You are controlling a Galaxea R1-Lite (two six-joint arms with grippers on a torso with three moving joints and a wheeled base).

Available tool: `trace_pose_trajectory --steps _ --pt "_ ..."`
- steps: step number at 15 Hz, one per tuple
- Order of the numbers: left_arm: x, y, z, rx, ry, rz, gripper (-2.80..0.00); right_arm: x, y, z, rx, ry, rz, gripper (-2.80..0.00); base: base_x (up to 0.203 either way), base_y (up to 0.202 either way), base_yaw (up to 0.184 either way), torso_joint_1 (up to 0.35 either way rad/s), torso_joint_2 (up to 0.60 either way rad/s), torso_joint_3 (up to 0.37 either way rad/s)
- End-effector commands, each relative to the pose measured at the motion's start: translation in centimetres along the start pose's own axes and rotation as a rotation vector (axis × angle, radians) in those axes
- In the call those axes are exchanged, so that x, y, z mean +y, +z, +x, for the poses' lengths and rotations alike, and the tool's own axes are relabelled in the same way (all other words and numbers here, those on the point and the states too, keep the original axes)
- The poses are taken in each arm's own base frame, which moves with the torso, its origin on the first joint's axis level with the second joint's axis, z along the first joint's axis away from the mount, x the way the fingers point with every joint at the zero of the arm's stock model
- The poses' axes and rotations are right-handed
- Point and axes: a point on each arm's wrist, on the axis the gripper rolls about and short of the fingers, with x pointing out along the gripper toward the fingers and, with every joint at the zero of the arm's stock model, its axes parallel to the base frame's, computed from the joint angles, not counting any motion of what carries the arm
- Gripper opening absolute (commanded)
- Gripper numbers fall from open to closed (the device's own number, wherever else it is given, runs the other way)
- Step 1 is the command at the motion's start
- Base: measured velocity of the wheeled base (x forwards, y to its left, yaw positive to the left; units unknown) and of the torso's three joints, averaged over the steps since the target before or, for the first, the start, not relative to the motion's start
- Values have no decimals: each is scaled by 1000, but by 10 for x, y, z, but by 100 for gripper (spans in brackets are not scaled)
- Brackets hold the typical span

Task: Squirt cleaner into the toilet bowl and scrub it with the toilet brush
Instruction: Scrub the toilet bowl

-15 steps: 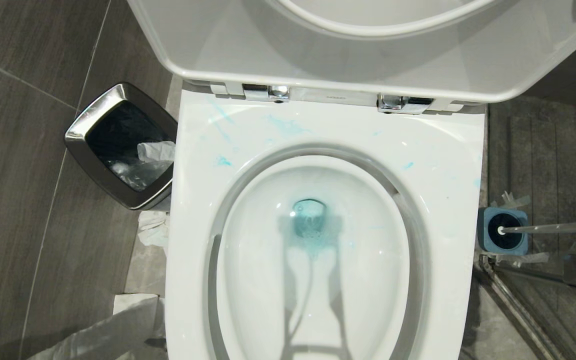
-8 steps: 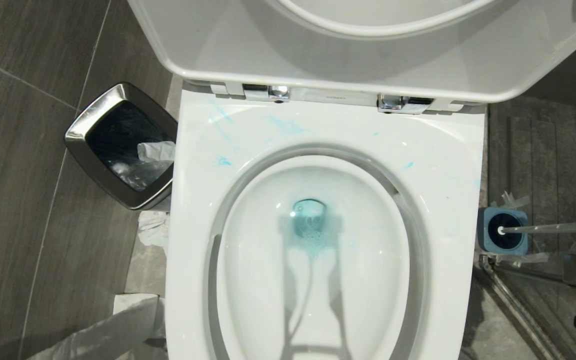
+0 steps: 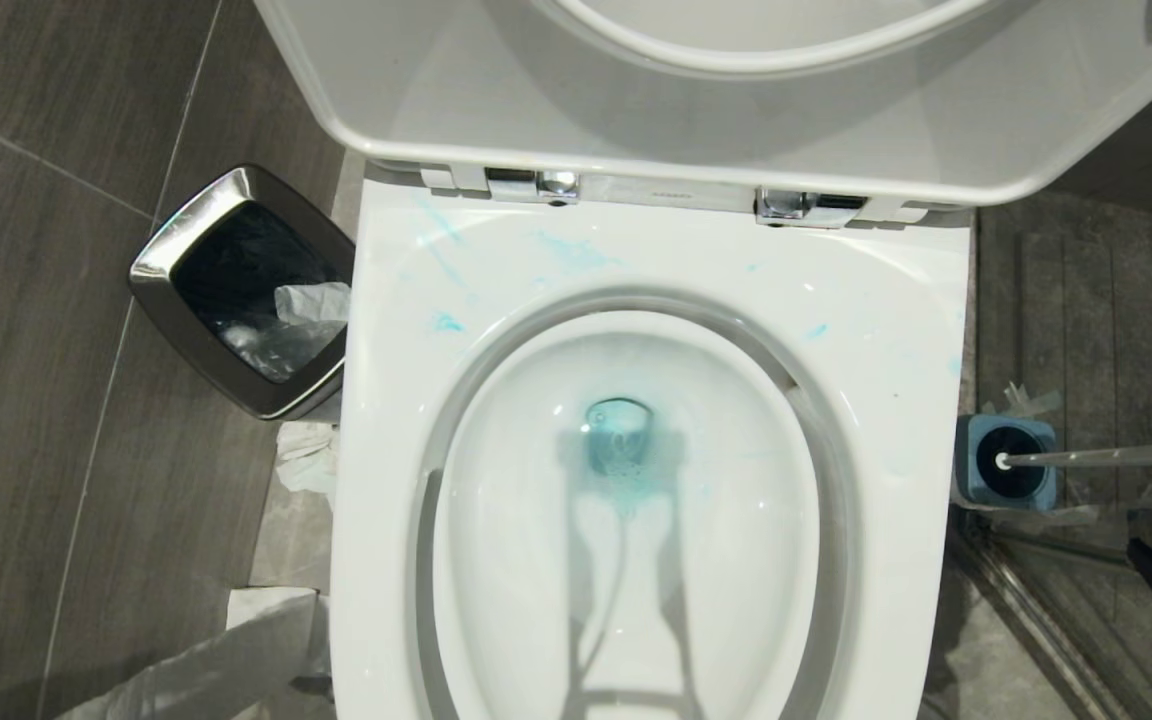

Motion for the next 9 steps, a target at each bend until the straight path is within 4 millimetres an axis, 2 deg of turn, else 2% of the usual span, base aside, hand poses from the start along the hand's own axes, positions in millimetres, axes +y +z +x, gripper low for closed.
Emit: trace_pose_trajectory --steps 1,9 --pt "0 0 0 2 0 0 -280 0 -9 10 36 9 8 0 0 0 0 0 0 0" --pt "0 0 0 2 0 0 -280 -5 -4 28 -6 2 22 0 0 0 0 0 0 0"
